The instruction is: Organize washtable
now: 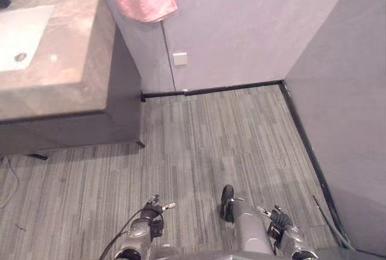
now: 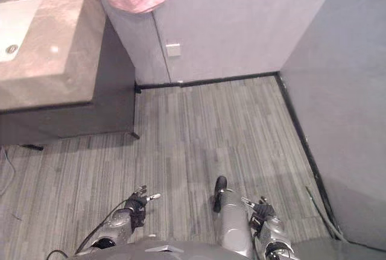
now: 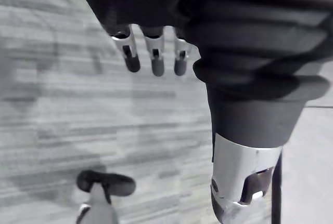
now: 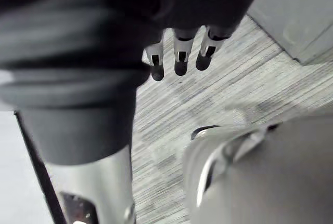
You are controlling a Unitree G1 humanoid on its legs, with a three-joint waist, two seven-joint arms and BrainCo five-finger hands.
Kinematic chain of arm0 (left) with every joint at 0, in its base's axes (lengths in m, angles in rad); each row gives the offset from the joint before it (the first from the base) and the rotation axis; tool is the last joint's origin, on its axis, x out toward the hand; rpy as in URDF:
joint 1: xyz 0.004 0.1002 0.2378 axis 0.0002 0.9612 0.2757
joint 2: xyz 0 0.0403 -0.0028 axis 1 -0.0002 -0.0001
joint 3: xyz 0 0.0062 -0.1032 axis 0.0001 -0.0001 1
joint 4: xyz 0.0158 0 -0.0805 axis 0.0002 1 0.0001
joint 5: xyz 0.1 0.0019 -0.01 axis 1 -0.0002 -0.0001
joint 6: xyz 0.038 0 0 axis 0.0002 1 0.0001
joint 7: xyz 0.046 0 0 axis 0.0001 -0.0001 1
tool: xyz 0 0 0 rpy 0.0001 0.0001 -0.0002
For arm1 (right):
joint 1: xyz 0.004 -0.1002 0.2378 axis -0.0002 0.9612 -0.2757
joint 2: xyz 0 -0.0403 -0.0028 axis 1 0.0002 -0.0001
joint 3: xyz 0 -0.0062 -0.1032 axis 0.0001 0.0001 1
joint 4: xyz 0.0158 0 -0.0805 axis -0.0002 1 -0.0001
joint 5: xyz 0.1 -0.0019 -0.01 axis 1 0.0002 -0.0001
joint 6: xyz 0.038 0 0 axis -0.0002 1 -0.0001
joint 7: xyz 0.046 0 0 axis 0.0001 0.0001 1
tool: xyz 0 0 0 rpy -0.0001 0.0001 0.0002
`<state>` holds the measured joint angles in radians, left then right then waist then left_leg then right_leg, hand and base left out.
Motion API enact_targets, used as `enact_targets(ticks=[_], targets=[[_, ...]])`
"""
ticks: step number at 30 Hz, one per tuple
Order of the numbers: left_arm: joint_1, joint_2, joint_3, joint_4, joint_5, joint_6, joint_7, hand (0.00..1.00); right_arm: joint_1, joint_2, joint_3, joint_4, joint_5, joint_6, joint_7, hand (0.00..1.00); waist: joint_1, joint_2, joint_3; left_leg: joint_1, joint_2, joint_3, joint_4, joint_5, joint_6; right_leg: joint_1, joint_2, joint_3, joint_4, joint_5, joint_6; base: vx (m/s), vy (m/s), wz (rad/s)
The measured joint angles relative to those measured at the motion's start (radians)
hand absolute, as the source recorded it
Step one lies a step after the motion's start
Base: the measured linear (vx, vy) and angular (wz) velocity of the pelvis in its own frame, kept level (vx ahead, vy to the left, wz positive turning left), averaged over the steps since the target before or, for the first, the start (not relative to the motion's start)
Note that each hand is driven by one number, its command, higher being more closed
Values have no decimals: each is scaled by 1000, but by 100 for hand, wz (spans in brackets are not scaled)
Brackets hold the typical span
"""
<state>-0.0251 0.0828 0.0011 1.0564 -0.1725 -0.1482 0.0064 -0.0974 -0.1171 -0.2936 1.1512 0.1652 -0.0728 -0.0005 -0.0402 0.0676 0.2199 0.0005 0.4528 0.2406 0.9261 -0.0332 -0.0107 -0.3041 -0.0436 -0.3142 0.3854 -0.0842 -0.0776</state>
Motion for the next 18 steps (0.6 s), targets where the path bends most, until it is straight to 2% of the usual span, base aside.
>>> enact_targets(ticks=[1,2,4,5,7,8,9,10,11,12,13,14,15,16,17,18], targets=[[2,-1,0,-2,-1,0,0,0,-2,-1,8,1,0,0,-1,0,5,0,1,-15,8,0,55,-7,0,19,7,5,-6,-6,-6,321,-210,-66],[6,-3,0,-4,-19,-1,0,0,-23,-6,45,16,0,-2,-3,0,30,-7,5,-82,12,15,235,-51,0,143,38,31,-64,-21,-18,153,-74,-53],[10,3,6,-31,-20,-3,2,0,-57,-13,59,34,0,-1,-8,0,44,-34,18,-133,-20,81,255,-94,-6,266,34,53,-147,-21,-19,36,-38,-42],[11,3,10,-64,-28,-13,4,0,-87,-16,66,33,0,-2,-14,0,54,-42,19,-188,-55,132,192,-119,-26,333,26,66,-203,-21,-19,-146,-6,-37],[11,3,16,-89,-42,-21,4,0,-140,-32,78,29,0,-3,-22,0,63,-37,22,-273,-75,208,27,-139,-37,392,23,96,-262,-29,-4,-25,-2,-57],[12,-1,45,-78,-49,-22,8,0,-175,-31,79,20,0,-5,-22,0,78,-36,29,-305,-94,256,-164,-138,-37,433,11,125,-278,-56,39,319,5,-65],[13,-3,52,-74,-49,-21,10,0,-184,-31,80,13,0,-7,-23,0,80,-37,30,-310,-112,258,-248,-136,-39,453,2,133,-279,-70,58,524,29,-64],[18,-7,60,-73,-49,-20,12,0,-180,-29,88,-9,0,-8,-24,0,80,-35,32,-312,-148,241,-383,-118,-55,490,-13,138,-281,-88,82,518,96,-38],[33,-10,61,-72,-48,-20,15,0,-159,-31,95,-37,0,-13,-27,0,79,-26,27,-300,-199,192,-586,-57,-70,533,-24,139,-285,-108,116,624,177,-45],[45,-10,61,-68,-48,-21,19,0,-132,-34,102,-62,0,-20,-28,0,80,-4,13,-291,-226,148,-741,19,-71,566,-26,143,-288,-134,155,586,217,-45],[52,-10,61,-65,-48,-21,22,0,-123,-36,107,-63,0,-26,-28,0,80,12,3,-296,-229,135,-772,36,-62,580,-22,150,-286,-150,174,637,274,-63],[59,-3,68,-57,-48,-21,24,0,-102,-35,119,-62,-1,-31,-27,0,87,14,-15,-298,-249,99,-747,182,-10,599,-42,175,-266,-187,208,572,251,-39],[56,-3,71,-43,-48,-20,25,0,-89,-21,124,-60,-1,-30,-27,0,82,-21,-21,-304,-282,100,-726,160,15,602,-78,177,-249,-192,215,620,329,-4],[37,3,75,-37,-48,-21,26,0,-55,-12,129,-59,-10,-29,-23,0,69,-57,-38,-302,-334,104,-713,135,43,559,-132,187,-163,-175,237,542,348,48],[21,-4,67,-36,-45,-20,22,0,-21,-7,125,-57,-17,-28,-20,0,69,-71,-42,-287,-366,105,-691,99,62,517,-160,203,-34,-133,243,519,338,53],[18,-6,65,-38,-43,-20,21,0,-7,-1,116,-53,-19,-27,-20,0,66,-76,-42,-267,-379,103,-686,76,62,498,-173,208,42,-94,246,545,292,47]])
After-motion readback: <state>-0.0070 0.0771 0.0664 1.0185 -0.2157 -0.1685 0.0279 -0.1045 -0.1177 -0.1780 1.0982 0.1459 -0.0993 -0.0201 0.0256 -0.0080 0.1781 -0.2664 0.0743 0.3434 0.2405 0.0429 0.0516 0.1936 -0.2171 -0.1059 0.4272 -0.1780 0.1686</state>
